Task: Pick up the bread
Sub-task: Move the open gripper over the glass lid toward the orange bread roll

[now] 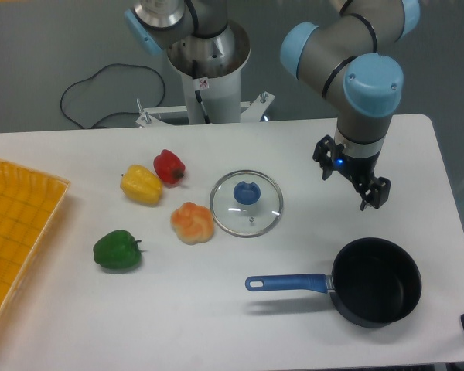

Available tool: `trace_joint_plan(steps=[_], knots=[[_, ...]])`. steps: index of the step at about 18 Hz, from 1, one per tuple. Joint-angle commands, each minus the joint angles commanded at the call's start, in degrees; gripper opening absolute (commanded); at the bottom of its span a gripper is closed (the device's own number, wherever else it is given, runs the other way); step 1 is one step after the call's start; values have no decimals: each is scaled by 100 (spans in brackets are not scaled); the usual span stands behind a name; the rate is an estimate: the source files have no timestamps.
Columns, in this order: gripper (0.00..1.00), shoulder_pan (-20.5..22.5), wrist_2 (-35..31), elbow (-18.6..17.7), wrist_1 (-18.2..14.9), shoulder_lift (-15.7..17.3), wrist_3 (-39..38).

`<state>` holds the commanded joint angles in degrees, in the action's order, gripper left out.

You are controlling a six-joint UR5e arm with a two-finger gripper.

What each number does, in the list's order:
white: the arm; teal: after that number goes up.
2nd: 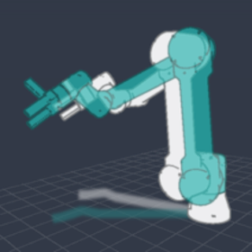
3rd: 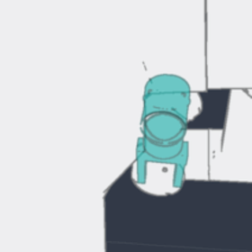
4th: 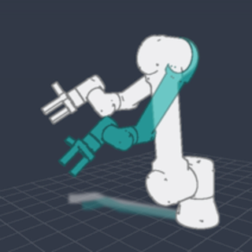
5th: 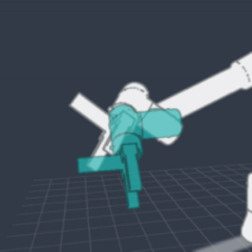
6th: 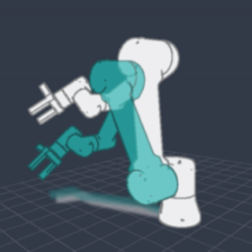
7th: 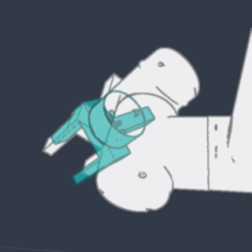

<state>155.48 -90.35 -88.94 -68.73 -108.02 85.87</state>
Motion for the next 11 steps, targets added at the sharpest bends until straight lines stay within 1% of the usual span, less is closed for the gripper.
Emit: trace_joint_plan(steps=[5,8,9,11], knots=[[100,-35,-52,-35,0,44,-9],[100,-105,-35,-141,0,61,-61],[100,-105,-9,-245,0,105,-62],[100,-114,-18,-640,26,324,-88]])
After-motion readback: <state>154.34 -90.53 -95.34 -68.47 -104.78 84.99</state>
